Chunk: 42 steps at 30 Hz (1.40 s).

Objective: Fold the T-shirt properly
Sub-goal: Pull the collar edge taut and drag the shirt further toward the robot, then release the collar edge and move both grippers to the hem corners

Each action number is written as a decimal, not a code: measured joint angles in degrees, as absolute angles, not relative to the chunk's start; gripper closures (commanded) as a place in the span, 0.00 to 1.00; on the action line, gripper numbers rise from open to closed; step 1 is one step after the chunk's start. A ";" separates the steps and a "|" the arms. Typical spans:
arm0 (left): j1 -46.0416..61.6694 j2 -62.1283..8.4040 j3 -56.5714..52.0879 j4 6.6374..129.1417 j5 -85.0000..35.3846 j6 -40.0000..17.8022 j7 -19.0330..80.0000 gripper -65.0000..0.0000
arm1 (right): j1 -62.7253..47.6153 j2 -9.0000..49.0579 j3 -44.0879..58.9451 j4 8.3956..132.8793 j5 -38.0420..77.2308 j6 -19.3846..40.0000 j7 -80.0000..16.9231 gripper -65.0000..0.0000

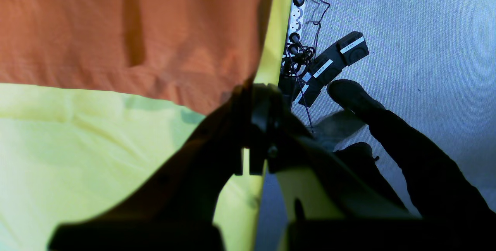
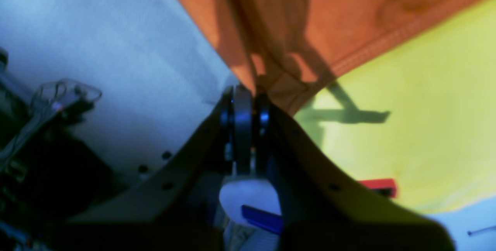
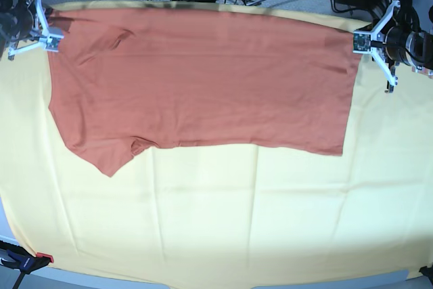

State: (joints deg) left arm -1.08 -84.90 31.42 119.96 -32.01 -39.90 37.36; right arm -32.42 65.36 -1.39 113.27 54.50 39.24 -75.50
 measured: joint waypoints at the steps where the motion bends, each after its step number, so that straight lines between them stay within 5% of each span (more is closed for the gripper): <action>1: -1.08 -84.90 31.42 119.96 -32.08 -39.90 37.36 1.00 | -32.56 65.36 -1.39 113.27 54.50 39.24 -75.72 1.00; 3: -1.08 -84.90 31.42 119.96 -32.23 -39.90 37.36 1.00 | -32.49 65.39 -1.39 113.27 54.46 39.24 -76.12 1.00; 8: -1.08 -84.93 31.42 119.96 -33.93 -39.90 38.68 0.64 | -32.51 65.39 -1.39 113.27 53.71 38.79 -77.08 0.62; 11: -1.08 -84.93 31.42 119.96 -33.93 -39.92 40.60 0.54 | -32.51 65.39 -1.39 114.15 53.63 38.79 -78.17 0.56; 23: -7.20 -84.93 31.40 119.87 -36.53 -39.62 41.43 0.54 | -26.33 65.54 -1.13 123.22 54.04 38.72 -77.36 0.56; 30: -15.68 -83.53 31.42 116.38 -37.58 -30.44 40.82 0.54 | -21.52 65.52 8.43 123.22 53.28 34.92 -68.31 0.56; 36: -23.83 -75.55 31.46 102.13 -43.48 -29.10 40.03 0.54 | -21.52 65.49 22.61 122.87 46.92 29.47 -63.55 0.56; 42: -30.33 -64.60 30.61 79.22 -61.14 -37.60 45.17 0.54 | -21.54 65.23 30.28 116.55 46.54 27.55 -62.63 0.56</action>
